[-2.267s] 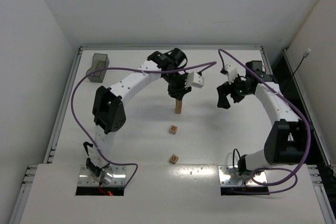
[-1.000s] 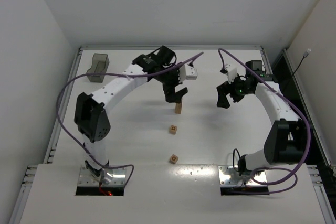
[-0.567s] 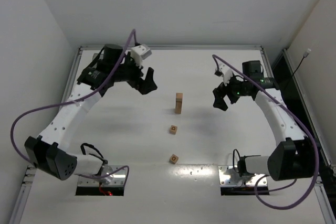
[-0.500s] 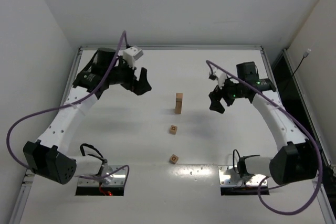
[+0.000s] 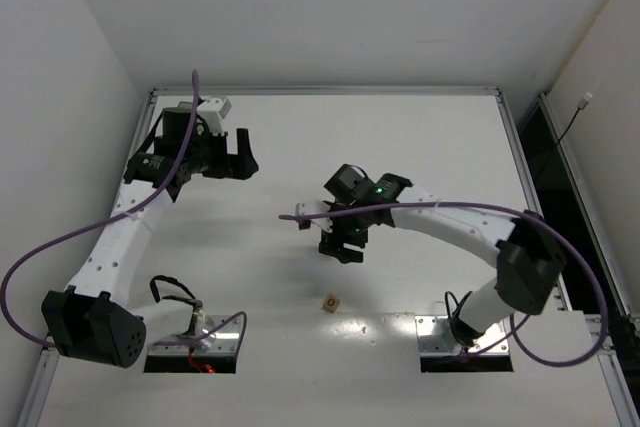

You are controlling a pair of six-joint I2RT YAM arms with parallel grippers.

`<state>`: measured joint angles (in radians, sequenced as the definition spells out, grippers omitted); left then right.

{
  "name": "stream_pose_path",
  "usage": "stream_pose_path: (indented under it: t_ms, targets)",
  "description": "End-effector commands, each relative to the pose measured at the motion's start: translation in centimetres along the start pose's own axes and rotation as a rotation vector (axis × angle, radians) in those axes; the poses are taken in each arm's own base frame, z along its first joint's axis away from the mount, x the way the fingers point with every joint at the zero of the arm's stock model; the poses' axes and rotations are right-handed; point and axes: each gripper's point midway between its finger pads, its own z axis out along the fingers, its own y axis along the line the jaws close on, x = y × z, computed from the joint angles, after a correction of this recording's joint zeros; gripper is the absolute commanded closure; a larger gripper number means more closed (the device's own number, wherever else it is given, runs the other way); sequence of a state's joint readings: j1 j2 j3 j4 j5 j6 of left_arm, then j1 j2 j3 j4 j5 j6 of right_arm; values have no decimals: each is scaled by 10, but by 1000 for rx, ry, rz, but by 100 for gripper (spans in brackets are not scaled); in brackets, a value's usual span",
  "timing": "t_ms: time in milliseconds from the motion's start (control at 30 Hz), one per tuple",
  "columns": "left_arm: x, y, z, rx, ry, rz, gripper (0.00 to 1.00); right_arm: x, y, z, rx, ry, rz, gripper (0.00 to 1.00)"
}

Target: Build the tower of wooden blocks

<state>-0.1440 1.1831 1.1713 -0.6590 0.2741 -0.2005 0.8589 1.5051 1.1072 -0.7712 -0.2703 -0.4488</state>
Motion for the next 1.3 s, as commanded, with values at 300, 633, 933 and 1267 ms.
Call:
stream_pose_path:
  t_ms: [300,633,933,1267]
  targets:
    - [-12,14,-7,-73,-69,1,0,-22,-59,50,193,124,241,33]
    - [-14,13,2,-52,-68,-7,0,-11,-55,70,189,189,256,39]
    - [-13,11,8,-34,-55,-19,0,-8,-43,85,136,213,238,41]
    - [-14,11,11,-34,-55,-19,0,-6,-38,92,117,226,233,48]
